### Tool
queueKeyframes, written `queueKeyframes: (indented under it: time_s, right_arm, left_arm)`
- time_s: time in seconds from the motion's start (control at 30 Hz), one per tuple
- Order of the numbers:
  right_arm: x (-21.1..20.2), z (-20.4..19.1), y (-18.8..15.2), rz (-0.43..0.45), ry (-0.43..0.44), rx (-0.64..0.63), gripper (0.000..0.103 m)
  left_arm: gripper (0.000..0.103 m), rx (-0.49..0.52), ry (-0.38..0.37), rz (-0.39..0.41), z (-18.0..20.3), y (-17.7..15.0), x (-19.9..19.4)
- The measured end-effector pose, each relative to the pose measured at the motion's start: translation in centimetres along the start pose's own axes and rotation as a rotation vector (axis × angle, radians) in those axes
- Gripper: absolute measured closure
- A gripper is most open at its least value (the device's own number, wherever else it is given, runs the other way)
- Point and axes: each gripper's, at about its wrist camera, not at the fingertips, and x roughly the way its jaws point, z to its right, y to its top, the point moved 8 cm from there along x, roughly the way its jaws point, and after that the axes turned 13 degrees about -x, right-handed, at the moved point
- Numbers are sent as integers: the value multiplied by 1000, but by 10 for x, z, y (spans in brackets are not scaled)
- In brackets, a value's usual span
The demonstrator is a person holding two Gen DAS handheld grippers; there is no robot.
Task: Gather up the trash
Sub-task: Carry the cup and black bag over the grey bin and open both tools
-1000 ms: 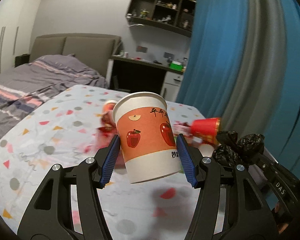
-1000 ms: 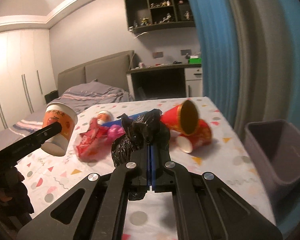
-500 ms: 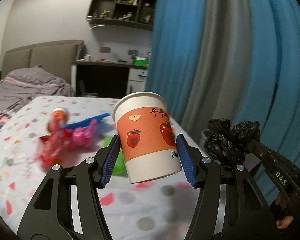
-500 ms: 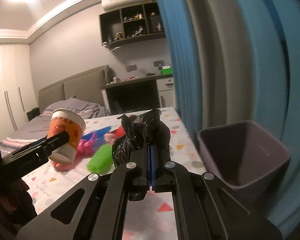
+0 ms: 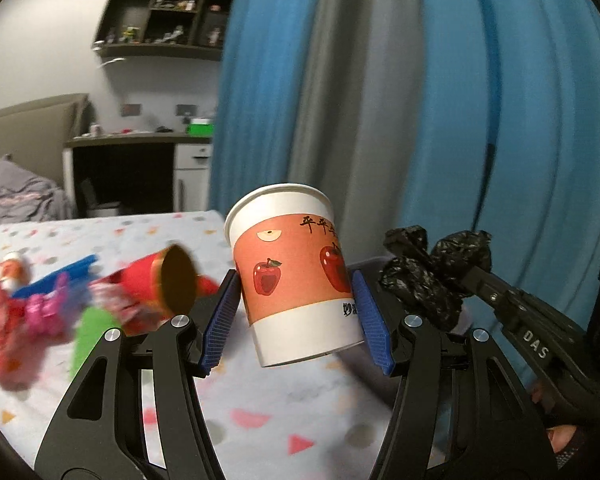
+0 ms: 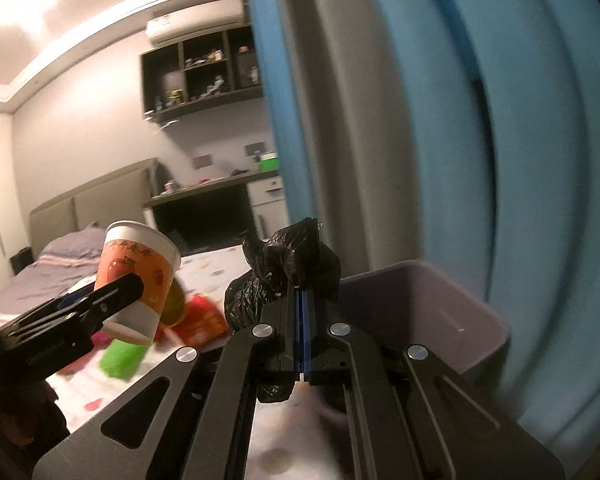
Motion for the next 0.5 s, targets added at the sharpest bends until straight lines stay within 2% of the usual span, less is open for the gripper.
queueKeyframes:
  time_s: [0.27,0.5]
  right_arm:
    - [13,42,-6,-17,-71,38,101]
    - [17,58,-13,-32,-97,52,101]
  left_arm:
    - [46,50,-107,-33,50,-16,49]
    - [46,36,-145,-74,61,-29,81]
